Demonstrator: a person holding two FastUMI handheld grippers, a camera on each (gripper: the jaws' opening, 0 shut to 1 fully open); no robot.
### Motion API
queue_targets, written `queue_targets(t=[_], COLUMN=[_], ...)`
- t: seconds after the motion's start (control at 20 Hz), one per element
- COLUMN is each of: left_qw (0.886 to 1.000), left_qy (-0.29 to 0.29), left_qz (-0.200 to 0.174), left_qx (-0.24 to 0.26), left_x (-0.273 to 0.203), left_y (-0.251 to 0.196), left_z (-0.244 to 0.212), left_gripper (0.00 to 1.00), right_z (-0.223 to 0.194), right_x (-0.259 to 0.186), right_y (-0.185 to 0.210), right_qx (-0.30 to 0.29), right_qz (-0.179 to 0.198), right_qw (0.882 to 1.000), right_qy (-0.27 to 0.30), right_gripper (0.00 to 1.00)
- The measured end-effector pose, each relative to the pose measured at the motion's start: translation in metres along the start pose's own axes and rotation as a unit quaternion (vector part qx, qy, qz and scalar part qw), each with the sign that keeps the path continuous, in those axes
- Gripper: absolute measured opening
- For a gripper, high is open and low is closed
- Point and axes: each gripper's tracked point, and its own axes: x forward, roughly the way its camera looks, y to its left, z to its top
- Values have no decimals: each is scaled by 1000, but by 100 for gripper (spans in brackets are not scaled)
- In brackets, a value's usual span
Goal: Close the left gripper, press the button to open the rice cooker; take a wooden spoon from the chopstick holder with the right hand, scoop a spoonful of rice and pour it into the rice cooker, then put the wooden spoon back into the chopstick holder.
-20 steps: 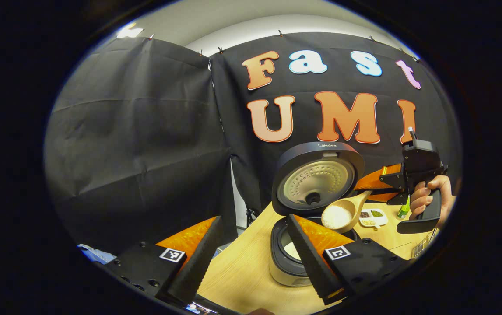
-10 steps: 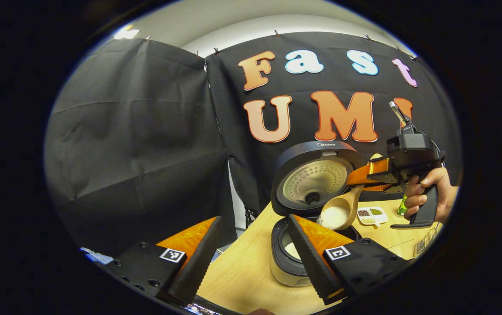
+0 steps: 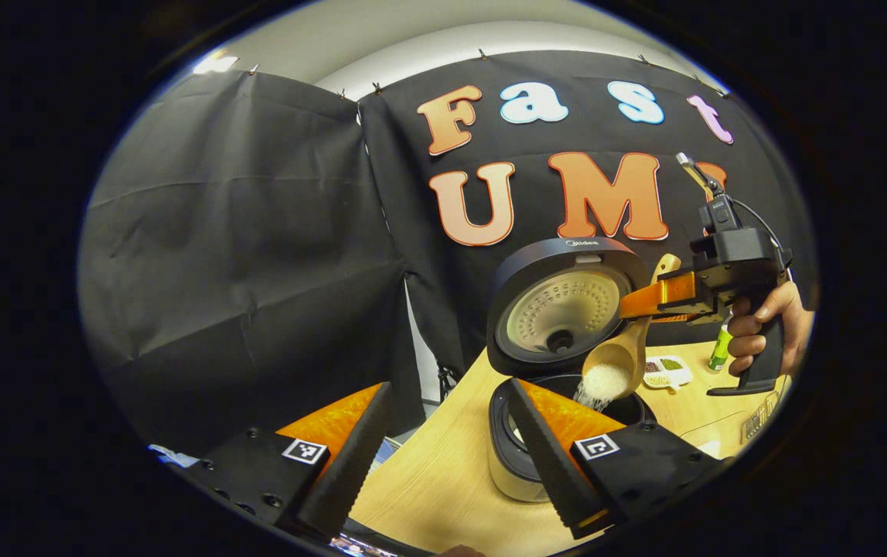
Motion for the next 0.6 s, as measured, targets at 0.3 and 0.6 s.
queue_targets(t=[0.3, 0.6], left_qw=[1000, 1000], left_qy=[3, 7], left_qz=[0, 0], left_qx=[-8, -6], left_x=[0, -2], left_y=[0, 1], left_z=[0, -7], left_gripper=[94, 100], right_z=[2, -1], right_x=[-1, 1], right_y=[12, 21], right_qx=[-55, -108], right_qz=[2, 6], right_qw=[998, 994], right_qy=[-9, -14], right_gripper=[11, 11])
